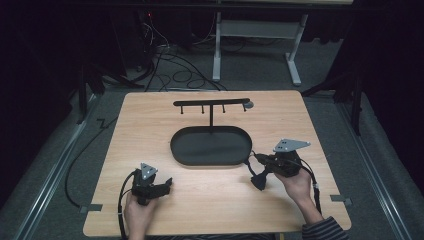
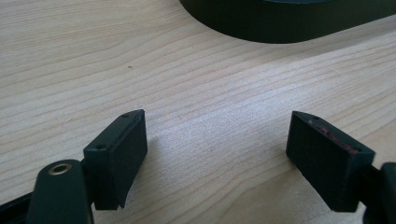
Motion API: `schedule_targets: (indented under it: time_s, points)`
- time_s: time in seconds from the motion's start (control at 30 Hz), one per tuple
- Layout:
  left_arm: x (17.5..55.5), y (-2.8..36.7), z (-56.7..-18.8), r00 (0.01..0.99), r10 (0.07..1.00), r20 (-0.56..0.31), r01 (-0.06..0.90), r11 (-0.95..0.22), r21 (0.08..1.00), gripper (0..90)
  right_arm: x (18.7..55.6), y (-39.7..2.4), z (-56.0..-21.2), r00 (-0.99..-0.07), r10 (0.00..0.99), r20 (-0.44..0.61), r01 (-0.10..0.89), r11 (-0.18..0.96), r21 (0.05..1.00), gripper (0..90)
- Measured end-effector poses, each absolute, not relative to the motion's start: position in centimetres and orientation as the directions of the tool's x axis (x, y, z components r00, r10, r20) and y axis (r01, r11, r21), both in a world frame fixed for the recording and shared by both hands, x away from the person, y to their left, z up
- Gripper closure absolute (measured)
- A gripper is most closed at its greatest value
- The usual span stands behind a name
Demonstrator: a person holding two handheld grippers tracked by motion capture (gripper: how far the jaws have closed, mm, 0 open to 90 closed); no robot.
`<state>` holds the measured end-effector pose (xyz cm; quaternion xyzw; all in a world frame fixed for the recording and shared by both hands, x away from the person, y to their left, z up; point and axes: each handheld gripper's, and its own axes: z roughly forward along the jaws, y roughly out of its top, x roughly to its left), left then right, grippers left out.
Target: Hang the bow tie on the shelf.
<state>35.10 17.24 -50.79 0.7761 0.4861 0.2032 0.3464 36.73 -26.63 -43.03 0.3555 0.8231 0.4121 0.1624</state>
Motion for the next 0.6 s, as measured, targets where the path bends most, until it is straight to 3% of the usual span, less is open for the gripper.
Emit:
schedule_targets:
  time_s: [0.6]
  points:
    - [35.1, 17.2, -50.8, 0.445, 0.895, -0.022, 0.614, -0.287, 0.736, 20.8, 38.0, -27.0, -39.9, -0.692, 0.722, -0.001, 0.400, 0.386, 0.831, 90.0]
